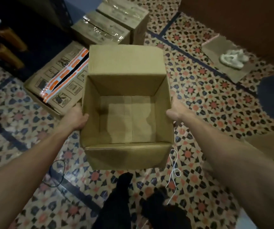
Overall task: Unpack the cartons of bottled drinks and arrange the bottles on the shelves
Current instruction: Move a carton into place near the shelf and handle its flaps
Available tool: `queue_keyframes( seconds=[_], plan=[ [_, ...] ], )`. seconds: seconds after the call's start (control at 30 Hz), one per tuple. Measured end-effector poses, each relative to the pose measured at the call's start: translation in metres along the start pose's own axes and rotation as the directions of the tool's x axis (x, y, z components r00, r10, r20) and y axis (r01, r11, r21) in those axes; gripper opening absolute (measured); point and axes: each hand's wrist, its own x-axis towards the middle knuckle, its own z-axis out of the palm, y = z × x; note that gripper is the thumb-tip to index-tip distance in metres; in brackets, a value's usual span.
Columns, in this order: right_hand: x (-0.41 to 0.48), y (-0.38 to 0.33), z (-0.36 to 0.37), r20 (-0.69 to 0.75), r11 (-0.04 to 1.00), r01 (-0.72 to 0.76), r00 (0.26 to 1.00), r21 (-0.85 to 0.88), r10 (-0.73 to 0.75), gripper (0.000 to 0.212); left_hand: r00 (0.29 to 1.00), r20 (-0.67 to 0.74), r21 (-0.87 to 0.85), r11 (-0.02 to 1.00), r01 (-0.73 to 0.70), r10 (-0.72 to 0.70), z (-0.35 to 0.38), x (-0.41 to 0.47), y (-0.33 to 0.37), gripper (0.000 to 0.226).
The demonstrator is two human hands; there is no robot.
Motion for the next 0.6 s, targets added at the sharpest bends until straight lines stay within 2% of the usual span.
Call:
queue_keyframes(
  seconds=[0.13,0.23,0.33,0.47,0.6],
  plan=[
    [0.022,0.005,-0.014,0.074,0.999,0.031,0.997,-0.039,-0.028,0.084,0.996,0.006,-0.042,0.995,0.093,-0.093,0.019,-0.018,0.005,0.041],
    [0.043,0.008,-0.025,0.113,0.994,0.094,0.99,-0.055,-0.088,0.074,0.983,-0.026,-0.048,0.982,0.18,-0.182,0.041,-0.035,0.014,0.04],
    [0.063,0.011,-0.038,0.185,0.968,0.206,0.966,-0.143,-0.179,0.076,0.965,-0.067,-0.131,0.961,0.245,-0.255,0.069,-0.053,0.02,0.036],
    [0.085,0.016,-0.045,0.229,0.926,0.314,0.936,-0.208,-0.266,0.071,0.953,-0.095,-0.247,0.934,0.259,-0.289,0.103,-0.075,0.023,0.055],
    [0.095,0.017,-0.037,0.259,0.898,0.366,0.917,-0.245,-0.303,0.075,0.908,-0.097,-0.26,0.891,0.372,-0.407,0.129,-0.096,0.026,0.04]
  ],
)
